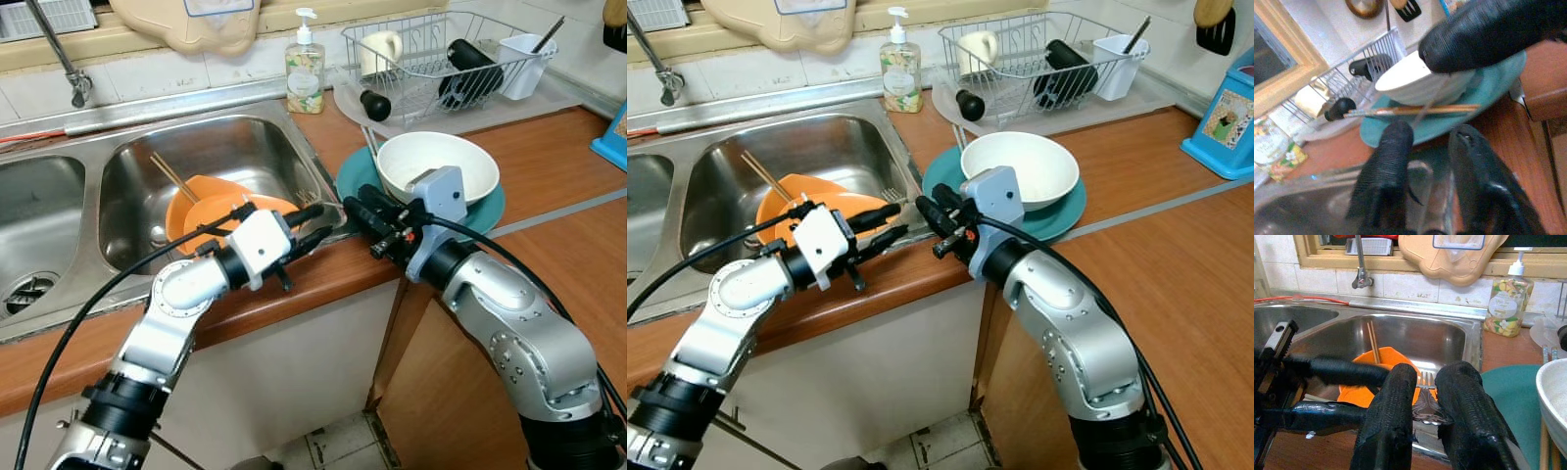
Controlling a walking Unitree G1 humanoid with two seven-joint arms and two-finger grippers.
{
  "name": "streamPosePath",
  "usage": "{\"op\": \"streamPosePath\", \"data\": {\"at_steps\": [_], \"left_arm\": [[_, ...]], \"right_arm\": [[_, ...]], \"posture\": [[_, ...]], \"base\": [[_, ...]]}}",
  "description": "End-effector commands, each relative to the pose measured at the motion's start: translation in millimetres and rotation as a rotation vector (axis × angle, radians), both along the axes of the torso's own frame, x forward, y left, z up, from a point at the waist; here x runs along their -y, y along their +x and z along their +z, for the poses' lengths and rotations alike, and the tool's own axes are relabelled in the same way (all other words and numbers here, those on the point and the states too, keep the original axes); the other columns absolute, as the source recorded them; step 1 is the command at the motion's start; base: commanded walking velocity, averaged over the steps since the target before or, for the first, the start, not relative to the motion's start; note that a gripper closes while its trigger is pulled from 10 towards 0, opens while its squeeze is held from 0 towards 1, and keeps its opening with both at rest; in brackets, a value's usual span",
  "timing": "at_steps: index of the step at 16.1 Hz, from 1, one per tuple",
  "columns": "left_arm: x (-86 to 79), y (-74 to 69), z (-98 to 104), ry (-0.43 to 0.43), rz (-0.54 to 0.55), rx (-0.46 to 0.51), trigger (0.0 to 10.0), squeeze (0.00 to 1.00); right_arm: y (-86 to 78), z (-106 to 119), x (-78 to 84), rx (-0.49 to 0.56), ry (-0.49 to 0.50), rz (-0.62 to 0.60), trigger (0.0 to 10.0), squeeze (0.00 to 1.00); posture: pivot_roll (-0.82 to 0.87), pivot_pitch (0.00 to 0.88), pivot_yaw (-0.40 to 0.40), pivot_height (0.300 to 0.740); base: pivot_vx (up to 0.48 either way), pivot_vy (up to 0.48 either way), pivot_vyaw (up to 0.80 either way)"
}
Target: Kitchen organization
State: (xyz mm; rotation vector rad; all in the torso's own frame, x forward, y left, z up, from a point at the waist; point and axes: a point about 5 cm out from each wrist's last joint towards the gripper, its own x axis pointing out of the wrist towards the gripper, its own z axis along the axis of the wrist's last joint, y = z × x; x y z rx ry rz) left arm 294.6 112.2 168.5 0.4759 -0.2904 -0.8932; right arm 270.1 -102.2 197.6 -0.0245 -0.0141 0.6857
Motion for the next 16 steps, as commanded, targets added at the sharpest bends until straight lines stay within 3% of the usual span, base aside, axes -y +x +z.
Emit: {"op": "streamPosePath", "data": {"at_steps": [1, 3, 4, 5, 13, 14, 15, 16], "left_arm": [[-5.0, 3.7, 4, -0.011, 0.024, 0.016, 10.0, 1.0], [-6.1, 6.2, 8, -0.012, 0.045, 0.057, 10.0, 1.0], [-6.3, 6.6, 8, -0.003, 0.046, 0.059, 10.0, 0.57], [-6.2, 6.4, 4, 0.03, 0.037, 0.057, 10.0, 0.0], [-2.2, 10.9, -2, 0.087, 0.025, 0.068, 9.8, 0.0], [-2.8, 12.3, -1, 0.083, 0.034, 0.069, 6.4, 0.0], [-3.5, 13.6, -1, 0.081, 0.037, 0.066, 2.2, 0.0], [-3.9, 13.9, -1, 0.084, 0.034, 0.064, 0.0, 0.0]], "right_arm": [[0.3, 1, -1.2, 0.003, -0.013, -0.001, 0.0, 0.0], [-0.4, -1, -2.6, -0.002, -0.025, 0.007, 0.0, 0.0], [-0.6, -1, -3.2, -0.003, -0.021, 0.011, 0.0, 0.0], [-1.7, 1, -5.7, 0.0, -0.004, 0.028, 0.0, 0.0], [-12.0, 3, -16.4, -0.005, -0.009, 0.129, 0.0, 0.0], [-12.5, 2, -17.0, -0.006, -0.012, 0.135, 0.0, 0.0], [-13.1, 1, -18.1, -0.009, -0.014, 0.142, 0.0, 0.0], [-13.2, 1, -18.6, -0.01, -0.013, 0.144, 0.0, 0.0]], "posture": [[-0.15, 0.0, 0.099, 0.74], [-0.15, 0.0, 0.097, 0.74], [-0.15, 0.0, 0.096, 0.74], [-0.15, 0.0, 0.096, 0.74], [-0.16, 0.0, 0.101, 0.74], [-0.15, 0.0, 0.101, 0.74], [-0.15, 0.0, 0.101, 0.74], [-0.15, 0.0, 0.102, 0.74]], "base": [[0.0, 0.0, 0.0], [0.0, 0.0, 0.0], [0.0, 0.0, 0.0], [0.0, 0.0, 0.0], [0.0, 0.0, 0.0], [0.0, 0.0, 0.0], [0.0, 0.0, 0.0], [0.0, 0.0, 0.0]]}}
